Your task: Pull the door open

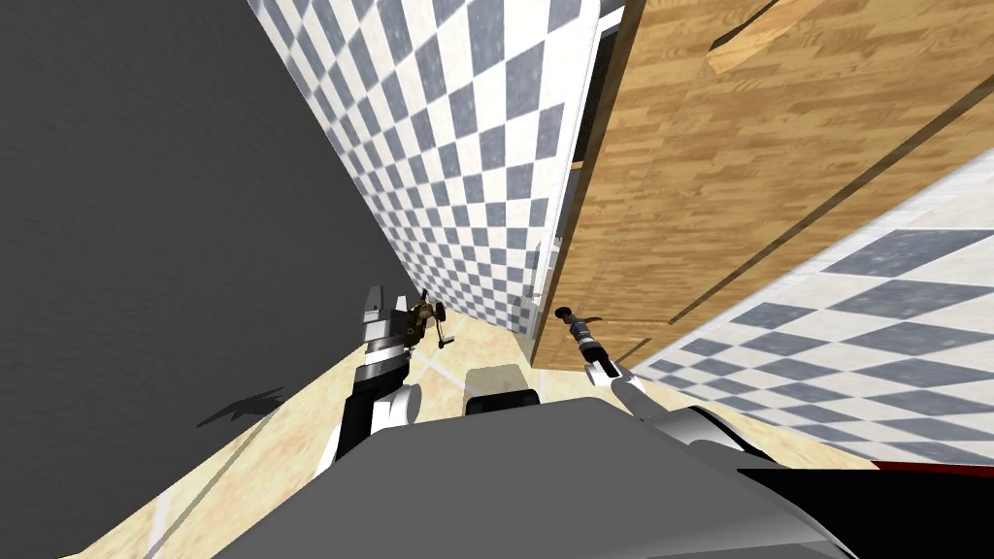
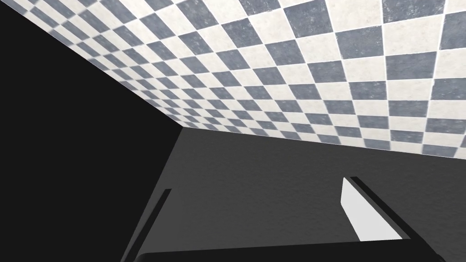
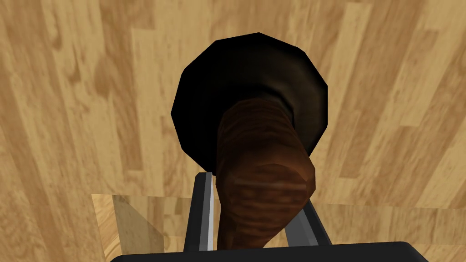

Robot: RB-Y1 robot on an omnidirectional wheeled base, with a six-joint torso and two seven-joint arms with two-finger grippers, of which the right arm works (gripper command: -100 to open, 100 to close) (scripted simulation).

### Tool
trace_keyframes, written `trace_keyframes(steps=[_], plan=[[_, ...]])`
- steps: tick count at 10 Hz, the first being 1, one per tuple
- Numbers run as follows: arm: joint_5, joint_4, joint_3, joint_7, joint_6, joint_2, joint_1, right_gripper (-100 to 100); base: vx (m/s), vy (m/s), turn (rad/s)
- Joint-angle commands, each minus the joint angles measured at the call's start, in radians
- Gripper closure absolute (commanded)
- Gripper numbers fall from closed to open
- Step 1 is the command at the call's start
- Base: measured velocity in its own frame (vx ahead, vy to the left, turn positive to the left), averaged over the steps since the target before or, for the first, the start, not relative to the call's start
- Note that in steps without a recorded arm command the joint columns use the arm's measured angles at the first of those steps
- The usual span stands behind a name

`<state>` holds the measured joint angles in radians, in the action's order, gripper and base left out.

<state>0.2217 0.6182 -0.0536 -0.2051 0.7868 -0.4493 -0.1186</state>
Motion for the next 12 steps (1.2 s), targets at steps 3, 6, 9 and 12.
trace_keyframes(steps=[3,6,9,12], plan=[[-0.017,0.011,-0.042,-0.043,0.031,-0.029,0.02,100,-0.231,-0.068,0.099],[-0.021,0.005,-0.055,-0.049,0.036,-0.026,0.015,100,-0.174,-0.027,0.064],[-0.023,-0.006,-0.068,-0.052,0.043,-0.027,0.003,100,-0.189,-0.071,0.114],[-0.025,-0.022,-0.086,-0.058,0.052,-0.029,-0.014,100,-0.219,-0.11,0.169]])
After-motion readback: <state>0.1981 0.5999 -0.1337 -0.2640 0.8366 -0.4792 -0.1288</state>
